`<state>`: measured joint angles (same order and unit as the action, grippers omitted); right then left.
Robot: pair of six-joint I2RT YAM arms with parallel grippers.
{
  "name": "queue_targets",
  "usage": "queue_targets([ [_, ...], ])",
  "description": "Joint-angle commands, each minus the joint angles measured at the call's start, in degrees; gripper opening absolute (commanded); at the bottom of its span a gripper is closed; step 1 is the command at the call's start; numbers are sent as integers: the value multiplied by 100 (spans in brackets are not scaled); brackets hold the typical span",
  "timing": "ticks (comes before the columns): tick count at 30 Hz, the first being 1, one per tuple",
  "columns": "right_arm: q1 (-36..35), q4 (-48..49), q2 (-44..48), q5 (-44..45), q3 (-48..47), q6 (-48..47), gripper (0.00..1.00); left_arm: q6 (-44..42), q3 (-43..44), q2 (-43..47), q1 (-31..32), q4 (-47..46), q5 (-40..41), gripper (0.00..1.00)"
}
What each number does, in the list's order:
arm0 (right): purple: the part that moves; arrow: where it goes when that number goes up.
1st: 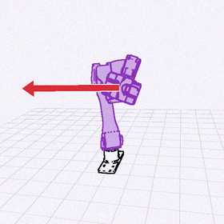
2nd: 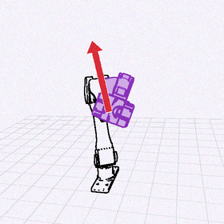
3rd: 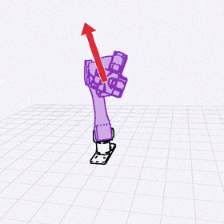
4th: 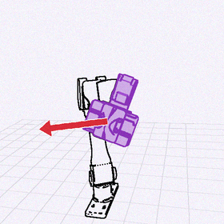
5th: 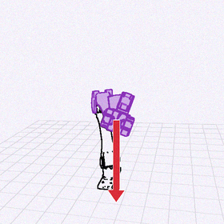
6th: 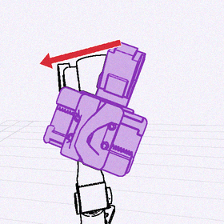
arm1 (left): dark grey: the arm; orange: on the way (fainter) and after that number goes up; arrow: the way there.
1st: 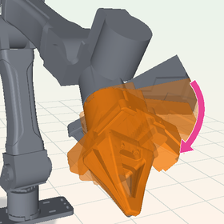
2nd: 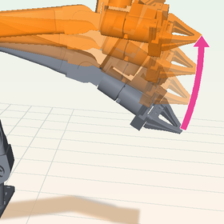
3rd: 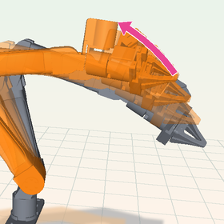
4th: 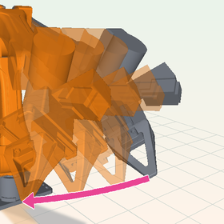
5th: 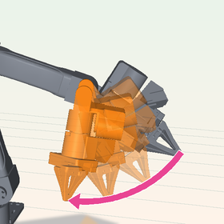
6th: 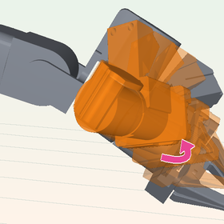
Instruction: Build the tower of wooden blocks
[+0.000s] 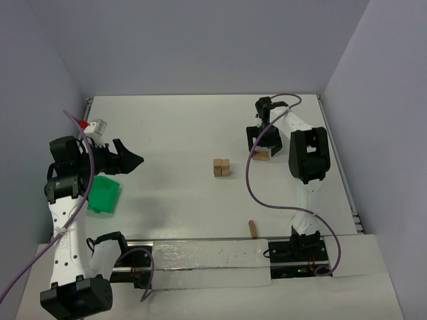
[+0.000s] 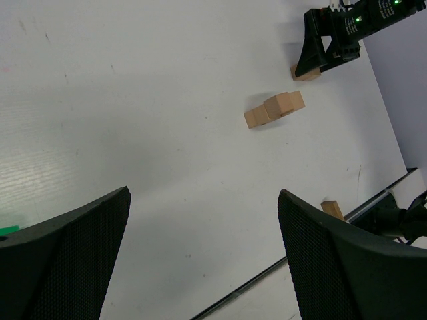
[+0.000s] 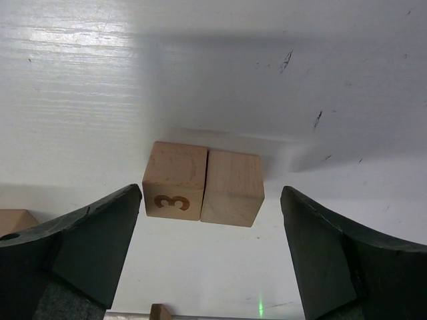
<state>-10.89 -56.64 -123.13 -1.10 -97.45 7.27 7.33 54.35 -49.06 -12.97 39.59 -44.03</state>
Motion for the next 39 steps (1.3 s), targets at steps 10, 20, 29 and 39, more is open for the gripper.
queue_targets([
  [10, -36, -137, 254, -83, -161, 134, 64, 49, 14, 37, -48, -224, -158, 97],
  [20, -99, -225, 1009, -334, 261, 187, 40, 77, 6, 54, -47, -242, -186, 97],
  [29, -371, -377, 2110, -707, 621, 163, 15, 142, -3, 121, -45, -235, -159, 97],
  [39, -1547, -216, 3682, -364, 1369, 639, 0, 264, -29, 160, -43, -307, -9, 97],
])
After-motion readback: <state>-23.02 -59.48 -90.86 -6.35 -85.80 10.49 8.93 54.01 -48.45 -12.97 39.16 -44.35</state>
